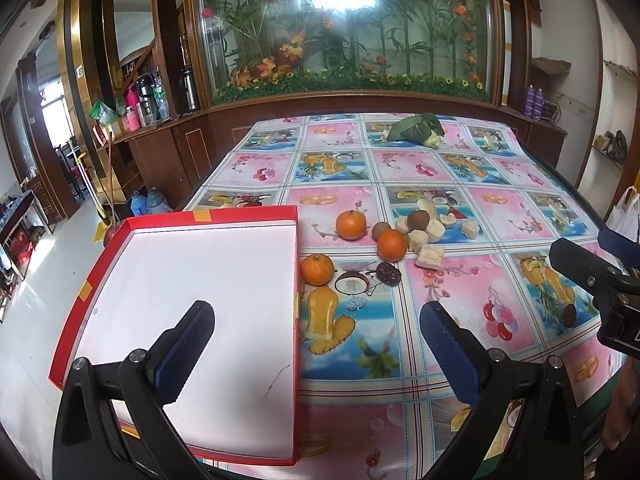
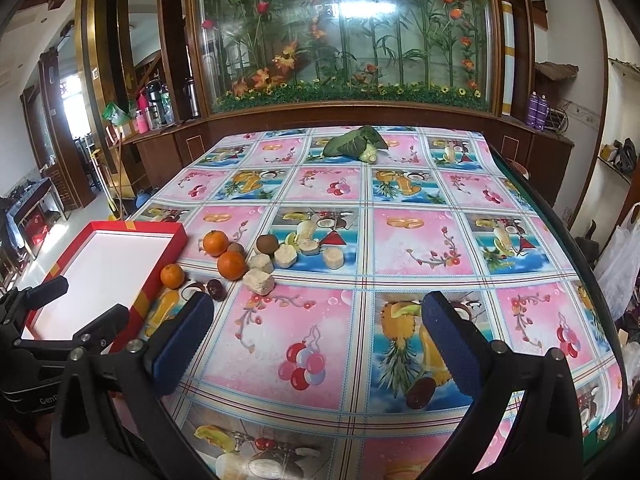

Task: Organize fruits
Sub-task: 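Grasp a dark red date with the left gripper while the right gripper grasps another date, then carry both dates over the white tray and open both grippers to release them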

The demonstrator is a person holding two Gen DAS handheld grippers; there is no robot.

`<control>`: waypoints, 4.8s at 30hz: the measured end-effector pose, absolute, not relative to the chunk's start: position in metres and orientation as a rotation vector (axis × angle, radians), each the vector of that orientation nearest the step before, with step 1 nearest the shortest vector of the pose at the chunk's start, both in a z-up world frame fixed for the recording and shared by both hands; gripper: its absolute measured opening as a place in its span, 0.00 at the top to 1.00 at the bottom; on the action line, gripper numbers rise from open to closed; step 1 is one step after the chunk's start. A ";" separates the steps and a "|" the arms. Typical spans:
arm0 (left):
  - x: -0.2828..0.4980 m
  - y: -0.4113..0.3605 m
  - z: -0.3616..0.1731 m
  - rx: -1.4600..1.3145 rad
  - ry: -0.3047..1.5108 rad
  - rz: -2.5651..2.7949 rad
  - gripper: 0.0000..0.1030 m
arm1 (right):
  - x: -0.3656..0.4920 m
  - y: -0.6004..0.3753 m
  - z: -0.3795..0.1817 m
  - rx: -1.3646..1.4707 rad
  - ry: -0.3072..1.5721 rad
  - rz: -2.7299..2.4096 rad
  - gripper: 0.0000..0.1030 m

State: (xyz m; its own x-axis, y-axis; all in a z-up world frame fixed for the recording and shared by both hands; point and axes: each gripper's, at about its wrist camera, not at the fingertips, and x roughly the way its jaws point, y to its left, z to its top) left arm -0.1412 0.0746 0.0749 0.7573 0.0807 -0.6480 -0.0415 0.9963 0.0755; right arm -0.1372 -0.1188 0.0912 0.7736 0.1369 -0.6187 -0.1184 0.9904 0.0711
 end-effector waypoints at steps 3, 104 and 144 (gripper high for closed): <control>-0.139 0.074 0.074 0.059 0.717 0.061 0.01 | -0.137 -0.124 0.089 0.030 0.676 0.137 0.00; -0.125 0.174 0.073 0.024 0.703 0.162 0.82 | -0.100 0.031 0.060 -0.101 0.838 0.440 0.77; -0.143 0.238 0.046 -0.028 0.764 0.335 0.50 | -0.110 0.047 0.052 0.027 0.863 0.617 0.76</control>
State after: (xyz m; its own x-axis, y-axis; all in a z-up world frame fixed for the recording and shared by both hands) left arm -0.1428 0.2377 0.0458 0.6722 0.2871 -0.6825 -0.3075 0.9468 0.0954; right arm -0.1105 0.0474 0.0518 0.4881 0.5182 -0.7023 -0.4972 0.8264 0.2642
